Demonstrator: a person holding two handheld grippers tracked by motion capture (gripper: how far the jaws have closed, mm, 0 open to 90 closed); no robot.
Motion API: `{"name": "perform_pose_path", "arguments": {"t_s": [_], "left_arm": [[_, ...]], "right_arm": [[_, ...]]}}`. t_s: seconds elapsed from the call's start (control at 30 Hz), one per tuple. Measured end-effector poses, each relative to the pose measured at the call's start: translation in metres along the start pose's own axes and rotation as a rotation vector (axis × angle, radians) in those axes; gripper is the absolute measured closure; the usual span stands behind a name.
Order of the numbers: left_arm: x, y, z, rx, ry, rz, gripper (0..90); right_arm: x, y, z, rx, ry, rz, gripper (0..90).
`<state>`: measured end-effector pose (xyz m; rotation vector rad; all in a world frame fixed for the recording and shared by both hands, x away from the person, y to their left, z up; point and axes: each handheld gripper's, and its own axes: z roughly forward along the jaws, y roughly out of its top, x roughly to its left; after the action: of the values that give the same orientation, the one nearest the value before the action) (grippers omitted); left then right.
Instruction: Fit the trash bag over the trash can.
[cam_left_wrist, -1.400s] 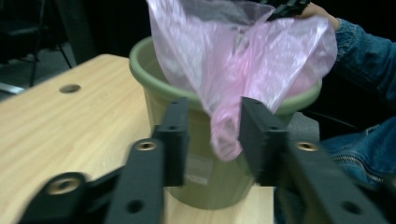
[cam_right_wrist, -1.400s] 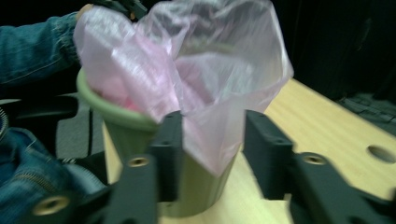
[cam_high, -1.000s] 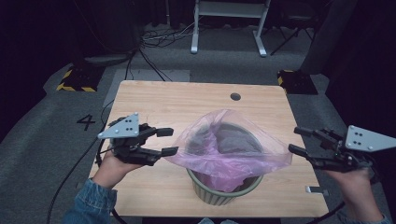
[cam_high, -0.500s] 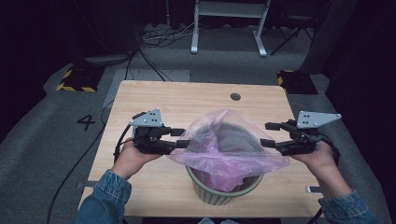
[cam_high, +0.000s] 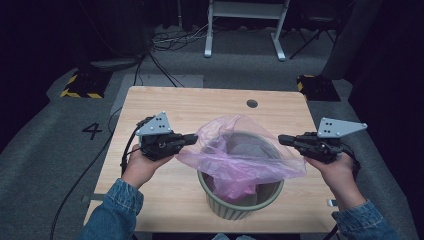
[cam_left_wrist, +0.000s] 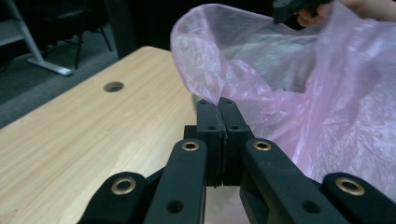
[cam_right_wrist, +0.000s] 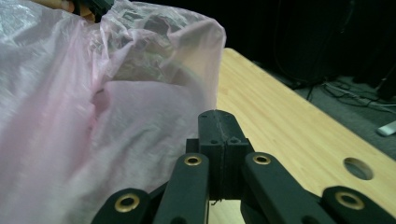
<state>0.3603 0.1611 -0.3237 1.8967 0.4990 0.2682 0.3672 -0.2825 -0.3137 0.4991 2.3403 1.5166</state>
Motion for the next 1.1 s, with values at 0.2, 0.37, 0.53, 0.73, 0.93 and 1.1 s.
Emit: {"name": "perform_pose_path", "arguments": {"t_s": [0.2, 0.37, 0.53, 0.73, 0.93, 1.1], "left_arm": [[0.002, -0.003, 0.007, 0.002, 0.010, 0.007, 89.1], [-0.002, -0.002, 0.015, 0.006, -0.020, 0.036, 89.1], [0.003, -0.006, 0.020, -0.005, -0.047, 0.024, 89.0], [0.016, -0.011, 0.022, 0.016, -0.008, -0.023, 89.1], [0.031, -0.019, 0.038, 0.068, 0.000, -0.092, 89.0], [0.033, -0.028, 0.059, 0.161, -0.010, -0.116, 89.0]], "right_arm": [[-0.010, -0.002, 0.008, -0.032, -0.002, 0.063, 52.2], [-0.014, -0.002, 0.022, -0.031, 0.061, 0.101, 53.9], [-0.012, -0.004, 0.034, 0.047, 0.083, 0.066, 87.5], [-0.021, -0.003, 0.027, 0.026, -0.006, 0.065, 89.6], [-0.038, -0.022, 0.035, 0.074, -0.035, 0.110, 89.5], [-0.041, -0.037, 0.049, 0.090, -0.028, 0.147, 89.3]]}}
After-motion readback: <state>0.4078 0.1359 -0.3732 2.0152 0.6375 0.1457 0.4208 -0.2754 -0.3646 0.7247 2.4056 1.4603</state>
